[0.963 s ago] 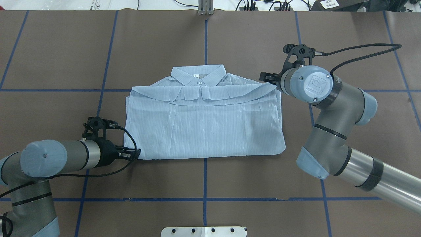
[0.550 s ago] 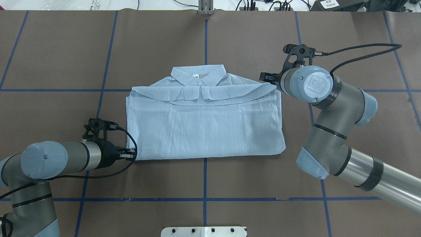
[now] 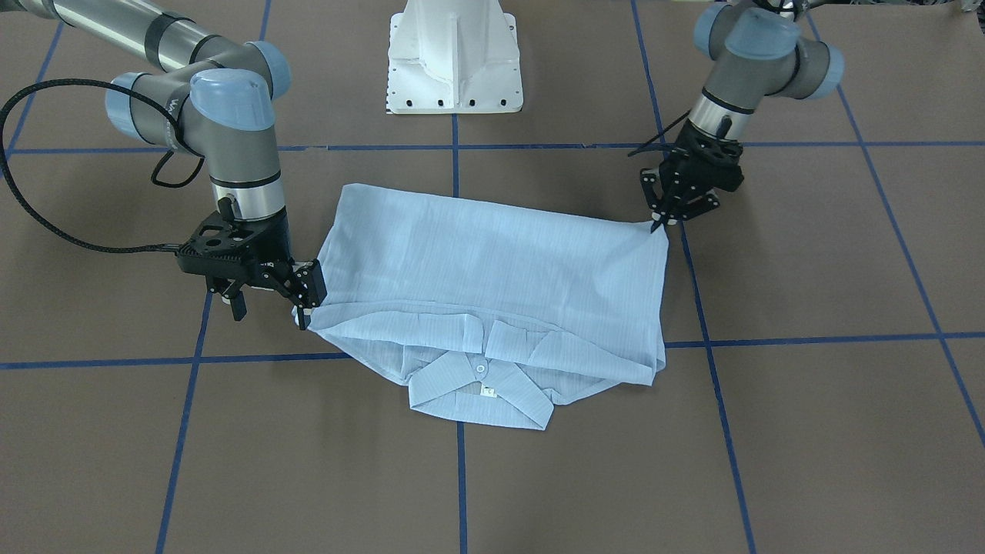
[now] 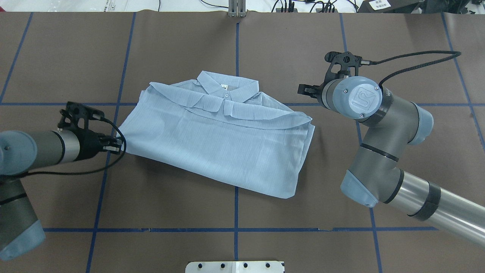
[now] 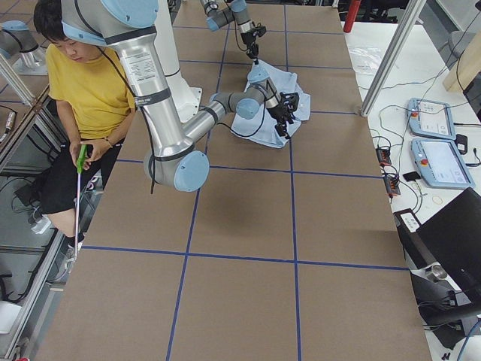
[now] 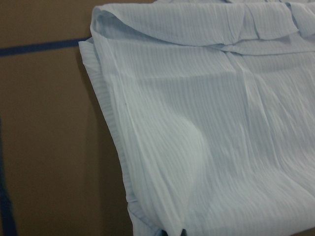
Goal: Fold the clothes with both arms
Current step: 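Fold the grasped side over toward the right gripper with the left gripper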
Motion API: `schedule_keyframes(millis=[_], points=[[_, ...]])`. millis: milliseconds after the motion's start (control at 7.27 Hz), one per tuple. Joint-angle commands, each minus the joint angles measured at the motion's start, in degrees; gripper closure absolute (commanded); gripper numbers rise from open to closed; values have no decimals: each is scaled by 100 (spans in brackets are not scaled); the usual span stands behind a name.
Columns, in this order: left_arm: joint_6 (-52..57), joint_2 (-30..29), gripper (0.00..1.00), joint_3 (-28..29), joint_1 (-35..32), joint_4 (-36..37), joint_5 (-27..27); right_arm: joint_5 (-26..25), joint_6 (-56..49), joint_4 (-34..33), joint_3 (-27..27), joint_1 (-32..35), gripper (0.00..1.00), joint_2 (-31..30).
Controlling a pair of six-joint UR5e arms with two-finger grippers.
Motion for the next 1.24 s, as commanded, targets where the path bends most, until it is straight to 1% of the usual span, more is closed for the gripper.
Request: schedule_keyframes(millis=[0,275,412,550,688,825,962,1100], points=[[973,-884,100,1193,-1173,-58,7,0,0,0,1,-3,0,8],[914,-2160,100,2608,-1405,-58,636,0,18,0,19,-11,0,8],[931,-2774,100,3424,-1580,-136,657,9,18,0,27,-11,0,16],[939,-3372,100,4450,-1695,-546,657,9,18,0,28,-20,0,34],[957,-3813,100,5069,-1766,-707,640,0,18,0,36,-12,0,34],[983,-3818,76,5075,-1810,-752,605,0,26,0,10,-38,0,78],[1123,-3792,1,5067,-1854,-917,578,0,192,0,-7,-81,0,156],[1168,-3774,0,5006,-1959,-1024,30,0,515,-43,-234,-117,0,549]])
